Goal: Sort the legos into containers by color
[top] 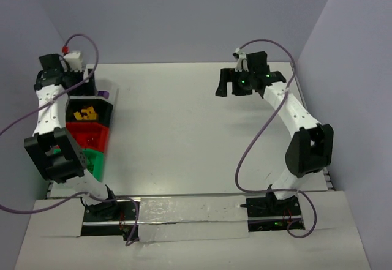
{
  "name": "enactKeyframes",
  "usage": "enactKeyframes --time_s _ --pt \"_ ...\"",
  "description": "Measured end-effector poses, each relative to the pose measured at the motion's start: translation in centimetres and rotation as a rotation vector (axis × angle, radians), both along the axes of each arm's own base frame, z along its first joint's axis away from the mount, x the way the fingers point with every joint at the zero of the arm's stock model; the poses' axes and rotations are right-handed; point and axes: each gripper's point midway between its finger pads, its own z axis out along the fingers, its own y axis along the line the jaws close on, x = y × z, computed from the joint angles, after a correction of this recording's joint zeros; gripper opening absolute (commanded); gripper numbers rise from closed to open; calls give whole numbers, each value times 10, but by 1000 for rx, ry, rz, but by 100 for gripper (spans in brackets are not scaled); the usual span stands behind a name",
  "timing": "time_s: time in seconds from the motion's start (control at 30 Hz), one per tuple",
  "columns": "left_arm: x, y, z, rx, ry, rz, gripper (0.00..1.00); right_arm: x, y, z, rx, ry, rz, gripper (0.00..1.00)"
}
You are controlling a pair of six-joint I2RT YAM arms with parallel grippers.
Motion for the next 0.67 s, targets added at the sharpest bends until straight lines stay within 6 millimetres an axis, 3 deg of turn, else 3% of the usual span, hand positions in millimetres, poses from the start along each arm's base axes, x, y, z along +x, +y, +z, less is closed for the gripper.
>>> enactKeyframes --time_s 0.1,0.2,0.3,0.43,0.57,0.67 --pt "9 -72 41 13 -102 -136 99 -3 -30 21 -60 -87 -62 100" --pt "5 -150 76 -29 -199 -283 99 -13 -49 36 -109 -162 -108 100" --pt "-5 -194 92 -90 -248 -353 99 -28 -62 40 -146 -199 -140 100" --pt "-20 -211 71 -129 -214 -350 99 -40 -75 39 -182 -241 -185 100" --pt "-32 -211 39 -141 -140 -317 99 -52 -83 39 -200 -263 -209 100" --pt "-36 -208 30 -141 -118 -297 99 -54 -85 48 -198 -295 -220 100"
